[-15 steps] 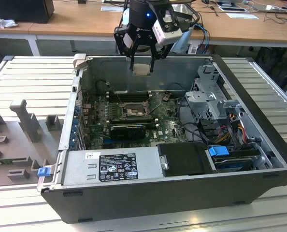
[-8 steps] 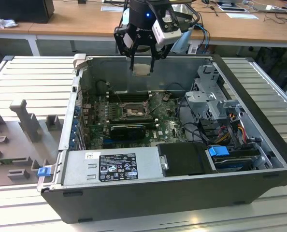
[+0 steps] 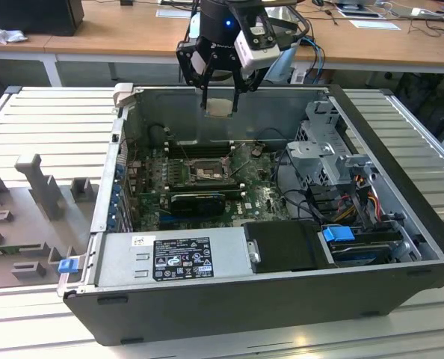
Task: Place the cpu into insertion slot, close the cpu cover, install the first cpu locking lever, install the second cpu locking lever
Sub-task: 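Place the cpu into insertion slot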
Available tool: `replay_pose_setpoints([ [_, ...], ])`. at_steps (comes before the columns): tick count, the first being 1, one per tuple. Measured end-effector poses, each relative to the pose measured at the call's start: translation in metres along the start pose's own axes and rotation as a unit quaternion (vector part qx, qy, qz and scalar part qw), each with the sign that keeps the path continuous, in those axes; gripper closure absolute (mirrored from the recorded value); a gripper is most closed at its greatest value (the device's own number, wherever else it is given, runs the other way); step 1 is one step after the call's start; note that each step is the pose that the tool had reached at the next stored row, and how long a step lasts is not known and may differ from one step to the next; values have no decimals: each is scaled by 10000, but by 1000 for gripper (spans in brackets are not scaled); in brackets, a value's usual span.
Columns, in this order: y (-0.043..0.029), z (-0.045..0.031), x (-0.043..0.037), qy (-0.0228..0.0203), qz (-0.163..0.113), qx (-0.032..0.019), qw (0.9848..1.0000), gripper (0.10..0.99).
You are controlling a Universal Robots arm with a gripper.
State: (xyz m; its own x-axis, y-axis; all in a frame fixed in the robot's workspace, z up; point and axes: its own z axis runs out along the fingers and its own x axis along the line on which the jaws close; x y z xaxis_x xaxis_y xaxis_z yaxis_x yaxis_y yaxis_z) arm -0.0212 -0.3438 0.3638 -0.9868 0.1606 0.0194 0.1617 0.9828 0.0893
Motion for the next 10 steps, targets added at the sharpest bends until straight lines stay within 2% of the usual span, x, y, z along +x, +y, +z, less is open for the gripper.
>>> replay_pose_setpoints([
  [10, 0, 0, 0, -10, 116, -2, 9999, 557],
])
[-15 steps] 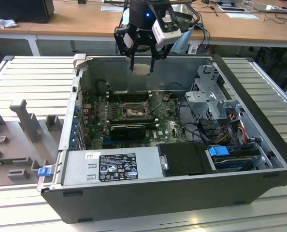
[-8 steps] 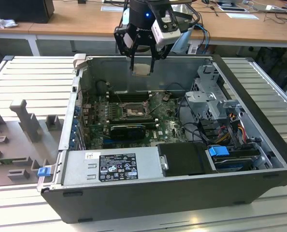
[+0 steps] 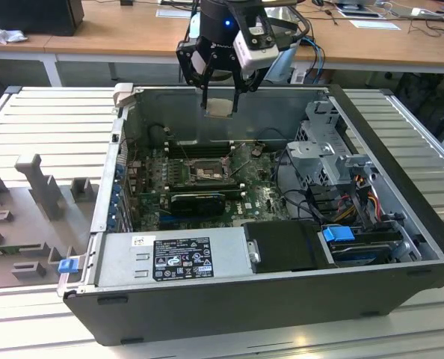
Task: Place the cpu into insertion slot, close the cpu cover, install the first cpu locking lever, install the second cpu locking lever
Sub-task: 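Place the cpu into insertion slot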
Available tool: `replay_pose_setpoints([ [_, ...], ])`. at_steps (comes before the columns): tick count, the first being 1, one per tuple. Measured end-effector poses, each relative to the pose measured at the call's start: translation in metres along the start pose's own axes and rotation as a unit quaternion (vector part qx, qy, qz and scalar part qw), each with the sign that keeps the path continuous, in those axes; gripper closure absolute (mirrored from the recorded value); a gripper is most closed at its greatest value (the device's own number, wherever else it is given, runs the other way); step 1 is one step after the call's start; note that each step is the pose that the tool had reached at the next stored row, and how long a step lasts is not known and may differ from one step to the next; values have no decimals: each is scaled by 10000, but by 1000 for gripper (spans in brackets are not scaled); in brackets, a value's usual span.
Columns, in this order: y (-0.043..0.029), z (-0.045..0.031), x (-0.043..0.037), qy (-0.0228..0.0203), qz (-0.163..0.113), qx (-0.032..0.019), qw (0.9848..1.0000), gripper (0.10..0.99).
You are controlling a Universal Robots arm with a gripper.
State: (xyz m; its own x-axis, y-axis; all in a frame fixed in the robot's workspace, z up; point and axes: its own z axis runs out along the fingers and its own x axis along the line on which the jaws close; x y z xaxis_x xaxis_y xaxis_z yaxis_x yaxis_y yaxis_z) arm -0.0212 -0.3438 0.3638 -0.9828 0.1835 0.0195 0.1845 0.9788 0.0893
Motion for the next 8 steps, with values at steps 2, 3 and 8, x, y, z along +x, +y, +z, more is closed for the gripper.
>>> replay_pose_setpoints([
  [2, 0, 0, 0, -2, 22, 0, 10000, 557],
  [3, 0, 0, 0, -3, 31, 0, 10000, 557],
  [8, 0, 0, 0, -7, 73, -1, 10000, 557],
])
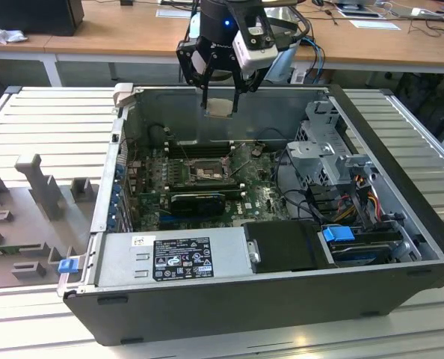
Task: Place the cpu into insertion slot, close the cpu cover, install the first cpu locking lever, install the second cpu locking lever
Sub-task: 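Place the cpu into insertion slot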
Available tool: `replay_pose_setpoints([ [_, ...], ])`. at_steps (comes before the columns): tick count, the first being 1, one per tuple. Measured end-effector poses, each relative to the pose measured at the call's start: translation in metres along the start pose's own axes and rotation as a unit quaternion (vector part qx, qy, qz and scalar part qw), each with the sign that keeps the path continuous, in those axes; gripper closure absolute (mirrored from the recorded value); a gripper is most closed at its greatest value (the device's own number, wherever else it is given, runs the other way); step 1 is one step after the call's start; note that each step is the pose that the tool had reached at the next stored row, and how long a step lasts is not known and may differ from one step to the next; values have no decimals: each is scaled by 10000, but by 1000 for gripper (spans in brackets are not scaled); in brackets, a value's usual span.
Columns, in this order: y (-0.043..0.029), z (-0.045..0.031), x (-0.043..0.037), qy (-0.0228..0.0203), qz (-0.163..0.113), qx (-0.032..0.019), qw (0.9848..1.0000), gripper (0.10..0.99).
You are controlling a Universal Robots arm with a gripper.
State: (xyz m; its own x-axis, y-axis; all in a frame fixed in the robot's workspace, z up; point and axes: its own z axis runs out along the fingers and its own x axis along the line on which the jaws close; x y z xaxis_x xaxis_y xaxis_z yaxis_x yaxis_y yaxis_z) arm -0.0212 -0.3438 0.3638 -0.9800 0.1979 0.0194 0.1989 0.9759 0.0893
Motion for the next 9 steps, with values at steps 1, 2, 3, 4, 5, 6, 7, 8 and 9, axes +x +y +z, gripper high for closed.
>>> replay_pose_setpoints([
  [1, 0, 0, 0, -1, 8, 0, 10000, 557],
  [2, 0, 0, 0, -2, 20, 0, 10000, 557],
  [3, 0, 0, 0, -3, 31, 0, 10000, 557],
  [4, 0, 0, 0, -3, 40, -1, 10000, 557],
  [5, 0, 0, 0, -6, 62, -1, 10000, 557],
  [6, 0, 0, 0, -7, 76, -1, 10000, 557],
  [7, 0, 0, 0, -7, 84, -1, 10000, 557],
  [8, 0, 0, 0, -9, 104, -2, 9999, 557],
  [9, 0, 0, 0, -11, 119, -2, 9999, 557],
])
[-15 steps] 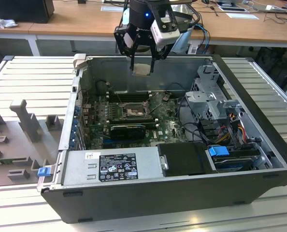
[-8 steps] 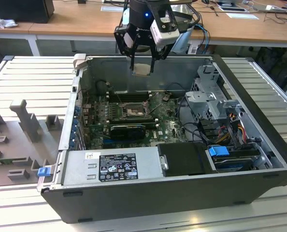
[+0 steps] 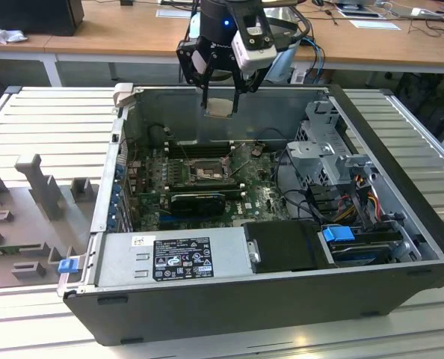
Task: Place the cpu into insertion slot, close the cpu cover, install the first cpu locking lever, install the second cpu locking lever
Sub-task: 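Place the cpu into insertion slot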
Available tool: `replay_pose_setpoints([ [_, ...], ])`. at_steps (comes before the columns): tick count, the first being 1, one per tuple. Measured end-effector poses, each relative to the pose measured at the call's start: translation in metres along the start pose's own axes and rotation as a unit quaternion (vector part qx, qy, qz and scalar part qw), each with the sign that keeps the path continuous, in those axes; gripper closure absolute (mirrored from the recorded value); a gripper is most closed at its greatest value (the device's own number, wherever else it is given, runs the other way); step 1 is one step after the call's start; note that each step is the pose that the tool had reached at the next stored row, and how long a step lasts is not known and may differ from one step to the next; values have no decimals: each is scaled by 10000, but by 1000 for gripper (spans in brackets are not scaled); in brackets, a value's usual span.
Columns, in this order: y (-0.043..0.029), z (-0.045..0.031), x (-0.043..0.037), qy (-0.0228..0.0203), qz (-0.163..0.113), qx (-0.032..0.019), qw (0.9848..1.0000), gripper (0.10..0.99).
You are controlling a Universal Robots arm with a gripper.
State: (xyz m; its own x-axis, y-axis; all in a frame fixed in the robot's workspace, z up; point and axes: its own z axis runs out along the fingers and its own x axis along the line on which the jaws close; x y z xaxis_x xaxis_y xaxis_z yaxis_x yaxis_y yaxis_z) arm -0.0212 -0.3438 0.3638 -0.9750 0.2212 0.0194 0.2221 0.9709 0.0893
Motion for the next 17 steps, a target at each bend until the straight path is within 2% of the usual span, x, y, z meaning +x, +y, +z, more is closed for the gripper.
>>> replay_pose_setpoints([
  [17, 0, 2, 0, -28, 309, -6, 9995, 557],
])
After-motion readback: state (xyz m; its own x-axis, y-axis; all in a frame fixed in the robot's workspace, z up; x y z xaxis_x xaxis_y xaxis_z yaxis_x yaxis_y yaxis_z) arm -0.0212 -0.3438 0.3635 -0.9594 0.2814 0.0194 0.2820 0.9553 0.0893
